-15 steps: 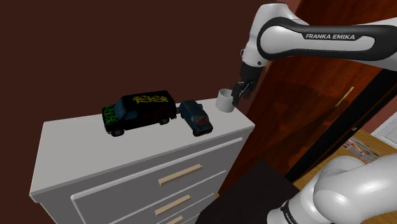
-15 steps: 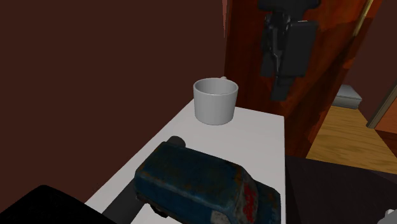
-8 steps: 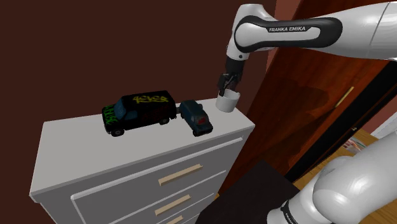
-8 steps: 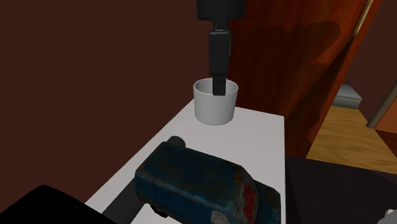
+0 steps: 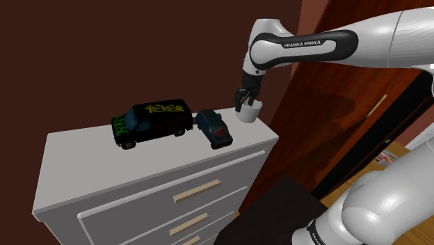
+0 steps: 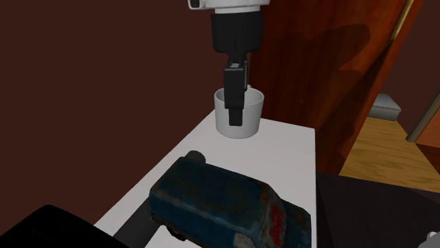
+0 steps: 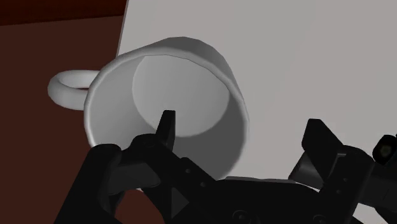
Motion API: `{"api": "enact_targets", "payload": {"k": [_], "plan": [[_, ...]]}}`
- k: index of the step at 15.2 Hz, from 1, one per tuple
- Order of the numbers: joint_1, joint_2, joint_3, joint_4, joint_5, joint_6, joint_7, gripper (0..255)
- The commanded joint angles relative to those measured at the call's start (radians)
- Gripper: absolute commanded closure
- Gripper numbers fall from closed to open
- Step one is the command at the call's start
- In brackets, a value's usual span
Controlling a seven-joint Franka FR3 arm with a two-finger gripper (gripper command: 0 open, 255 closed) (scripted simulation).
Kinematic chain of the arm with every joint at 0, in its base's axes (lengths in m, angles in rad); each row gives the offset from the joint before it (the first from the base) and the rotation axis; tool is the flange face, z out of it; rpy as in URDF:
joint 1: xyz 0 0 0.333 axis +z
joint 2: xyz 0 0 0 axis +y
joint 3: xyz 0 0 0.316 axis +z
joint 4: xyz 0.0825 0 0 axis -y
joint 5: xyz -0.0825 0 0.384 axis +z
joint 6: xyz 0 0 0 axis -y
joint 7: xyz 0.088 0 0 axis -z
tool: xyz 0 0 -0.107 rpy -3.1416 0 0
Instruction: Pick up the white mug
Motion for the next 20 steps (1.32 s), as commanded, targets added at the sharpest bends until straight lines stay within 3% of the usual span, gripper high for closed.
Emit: {"api": "enact_targets", "payload": {"k": [1,2,11,20], "plan": [[0.000,0.004,0.000,-0.008,0.000,0.012,0.002,0],[0.001,0.007,0.001,-0.005,0.000,0.012,0.002,255],[0.000,0.004,0.000,-0.008,0.000,0.012,0.002,255],[0.001,-0.014,0.001,0.095,0.002,-0.108,-0.004,255]]}}
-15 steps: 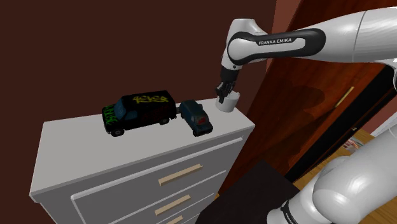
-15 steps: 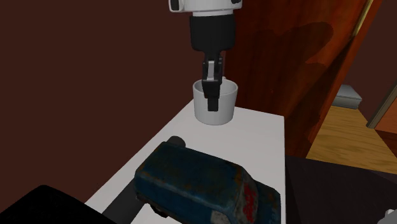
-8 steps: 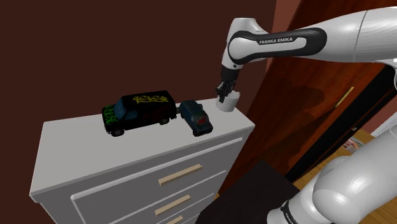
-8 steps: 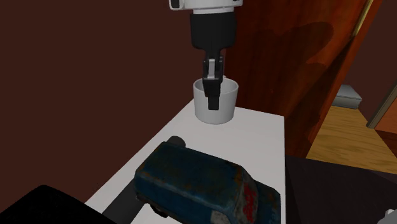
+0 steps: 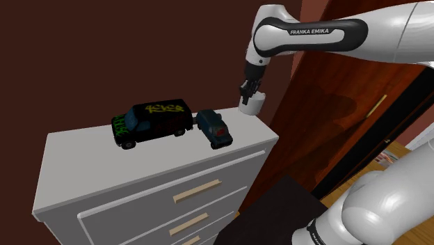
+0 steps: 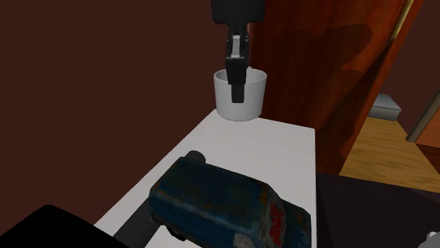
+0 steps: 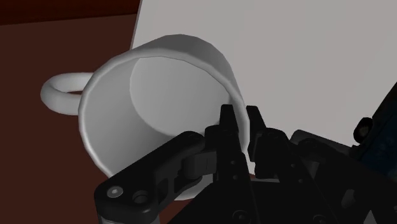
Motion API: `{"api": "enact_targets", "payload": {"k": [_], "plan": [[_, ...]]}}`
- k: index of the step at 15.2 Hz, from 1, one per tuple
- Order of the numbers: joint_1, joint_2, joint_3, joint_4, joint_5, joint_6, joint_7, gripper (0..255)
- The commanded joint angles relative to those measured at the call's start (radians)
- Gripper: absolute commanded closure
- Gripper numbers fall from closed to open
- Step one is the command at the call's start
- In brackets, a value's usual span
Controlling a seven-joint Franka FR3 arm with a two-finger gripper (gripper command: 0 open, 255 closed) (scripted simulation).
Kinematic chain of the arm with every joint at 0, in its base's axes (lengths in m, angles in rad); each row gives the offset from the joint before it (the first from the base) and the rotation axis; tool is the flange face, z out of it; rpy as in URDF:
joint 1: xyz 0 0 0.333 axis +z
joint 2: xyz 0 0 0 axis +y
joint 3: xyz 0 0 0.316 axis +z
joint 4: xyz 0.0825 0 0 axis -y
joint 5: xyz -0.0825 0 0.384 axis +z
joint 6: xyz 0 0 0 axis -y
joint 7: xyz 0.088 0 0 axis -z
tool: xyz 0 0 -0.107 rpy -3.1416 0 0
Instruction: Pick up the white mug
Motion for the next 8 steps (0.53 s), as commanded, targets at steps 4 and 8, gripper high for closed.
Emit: {"api": "enact_targets", "payload": {"k": [4,8], "plan": [[0.001,-0.004,0.001,0.064,0.001,-0.068,-0.002,255],[0.001,-0.004,0.001,0.093,0.001,-0.097,-0.003,255]]}}
